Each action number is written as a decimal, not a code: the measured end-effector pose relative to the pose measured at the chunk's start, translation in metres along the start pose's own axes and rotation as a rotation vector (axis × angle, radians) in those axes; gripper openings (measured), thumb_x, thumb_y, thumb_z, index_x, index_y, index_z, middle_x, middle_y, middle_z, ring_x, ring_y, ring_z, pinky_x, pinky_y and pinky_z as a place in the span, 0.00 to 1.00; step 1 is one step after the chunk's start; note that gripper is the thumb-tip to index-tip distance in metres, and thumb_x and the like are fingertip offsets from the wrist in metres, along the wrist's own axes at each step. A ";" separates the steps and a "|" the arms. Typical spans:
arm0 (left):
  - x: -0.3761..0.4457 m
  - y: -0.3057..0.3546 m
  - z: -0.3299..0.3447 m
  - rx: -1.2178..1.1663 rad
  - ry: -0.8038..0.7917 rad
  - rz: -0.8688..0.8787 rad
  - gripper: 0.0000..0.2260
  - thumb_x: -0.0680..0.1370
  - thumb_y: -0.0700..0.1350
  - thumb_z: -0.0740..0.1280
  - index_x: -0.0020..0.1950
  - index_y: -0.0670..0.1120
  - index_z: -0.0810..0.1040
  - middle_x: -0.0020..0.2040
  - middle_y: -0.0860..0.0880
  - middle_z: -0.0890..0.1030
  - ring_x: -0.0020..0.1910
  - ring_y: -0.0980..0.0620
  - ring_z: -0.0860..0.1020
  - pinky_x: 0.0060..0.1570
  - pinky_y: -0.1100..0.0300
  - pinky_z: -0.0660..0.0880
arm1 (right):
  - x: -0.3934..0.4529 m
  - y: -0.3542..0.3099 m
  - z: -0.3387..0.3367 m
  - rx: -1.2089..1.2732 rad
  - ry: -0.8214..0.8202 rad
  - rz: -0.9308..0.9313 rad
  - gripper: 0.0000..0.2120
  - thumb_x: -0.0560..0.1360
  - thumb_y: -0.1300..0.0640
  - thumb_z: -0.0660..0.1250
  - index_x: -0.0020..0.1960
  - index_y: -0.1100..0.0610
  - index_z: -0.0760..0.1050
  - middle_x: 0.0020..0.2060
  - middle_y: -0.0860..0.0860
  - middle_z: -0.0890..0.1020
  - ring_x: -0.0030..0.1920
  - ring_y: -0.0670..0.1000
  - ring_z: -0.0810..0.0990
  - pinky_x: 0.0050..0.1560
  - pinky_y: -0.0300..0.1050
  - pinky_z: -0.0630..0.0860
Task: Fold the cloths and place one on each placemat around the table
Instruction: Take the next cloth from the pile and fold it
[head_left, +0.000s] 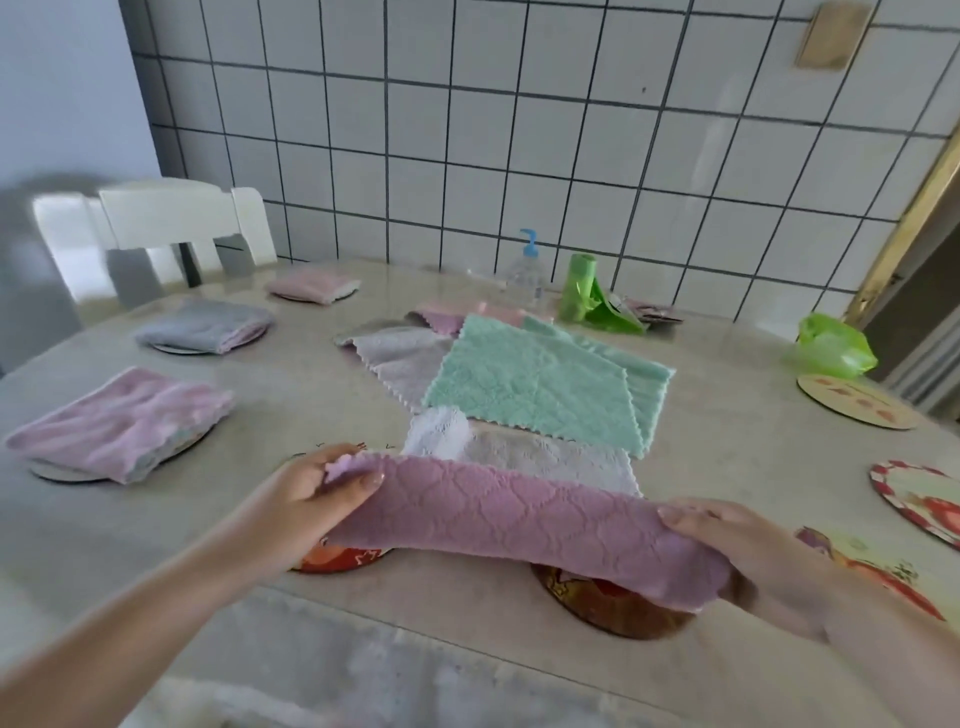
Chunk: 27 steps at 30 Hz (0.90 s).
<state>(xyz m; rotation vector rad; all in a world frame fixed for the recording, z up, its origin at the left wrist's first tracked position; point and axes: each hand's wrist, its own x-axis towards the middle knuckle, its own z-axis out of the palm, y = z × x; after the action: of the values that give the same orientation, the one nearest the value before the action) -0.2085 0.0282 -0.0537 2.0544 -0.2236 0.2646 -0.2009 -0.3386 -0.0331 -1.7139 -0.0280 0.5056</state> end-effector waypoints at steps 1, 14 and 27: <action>-0.003 -0.002 0.000 0.015 -0.003 0.001 0.08 0.75 0.51 0.66 0.38 0.50 0.76 0.29 0.59 0.72 0.30 0.63 0.69 0.31 0.68 0.64 | -0.002 0.000 0.001 0.003 0.009 0.016 0.37 0.48 0.40 0.81 0.48 0.64 0.81 0.46 0.61 0.84 0.44 0.55 0.82 0.40 0.43 0.79; 0.036 -0.018 0.000 0.139 -0.092 0.004 0.18 0.73 0.54 0.67 0.29 0.51 0.65 0.26 0.57 0.66 0.29 0.59 0.64 0.33 0.58 0.61 | 0.029 -0.010 -0.004 -0.064 0.334 -0.050 0.15 0.73 0.54 0.66 0.49 0.67 0.76 0.42 0.61 0.81 0.41 0.54 0.79 0.39 0.45 0.75; 0.083 -0.051 0.025 0.496 -0.032 0.095 0.19 0.69 0.61 0.58 0.42 0.47 0.78 0.41 0.54 0.80 0.41 0.54 0.76 0.42 0.56 0.71 | 0.077 0.016 -0.003 -0.544 0.691 -0.270 0.08 0.74 0.54 0.68 0.38 0.55 0.76 0.31 0.52 0.79 0.34 0.50 0.75 0.35 0.43 0.67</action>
<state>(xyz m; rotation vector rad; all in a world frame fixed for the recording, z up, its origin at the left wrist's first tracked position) -0.1131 0.0261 -0.0852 2.5430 -0.2982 0.3749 -0.1342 -0.3222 -0.0722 -2.2943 0.1084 -0.3450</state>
